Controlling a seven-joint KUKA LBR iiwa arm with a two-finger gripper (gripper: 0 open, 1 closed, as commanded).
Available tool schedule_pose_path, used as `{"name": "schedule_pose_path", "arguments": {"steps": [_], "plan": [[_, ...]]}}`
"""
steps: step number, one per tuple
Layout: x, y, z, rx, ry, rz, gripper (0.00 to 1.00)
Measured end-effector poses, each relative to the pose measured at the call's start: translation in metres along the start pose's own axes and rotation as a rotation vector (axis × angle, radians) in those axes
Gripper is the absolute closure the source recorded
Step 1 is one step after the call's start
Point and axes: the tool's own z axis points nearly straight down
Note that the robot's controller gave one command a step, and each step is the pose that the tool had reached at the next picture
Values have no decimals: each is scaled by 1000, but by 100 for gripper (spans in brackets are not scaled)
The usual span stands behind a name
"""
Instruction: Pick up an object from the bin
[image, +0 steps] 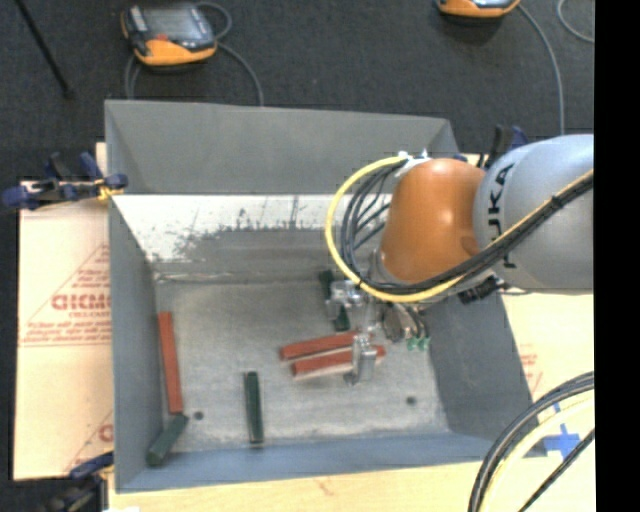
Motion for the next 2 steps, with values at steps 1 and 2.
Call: {"name": "schedule_pose_path", "arguments": {"steps": [1, 2], "plan": [[-5, 1, 22, -2, -5, 24, 0], [-6, -6, 73, -2, -4, 126, 0]]}}
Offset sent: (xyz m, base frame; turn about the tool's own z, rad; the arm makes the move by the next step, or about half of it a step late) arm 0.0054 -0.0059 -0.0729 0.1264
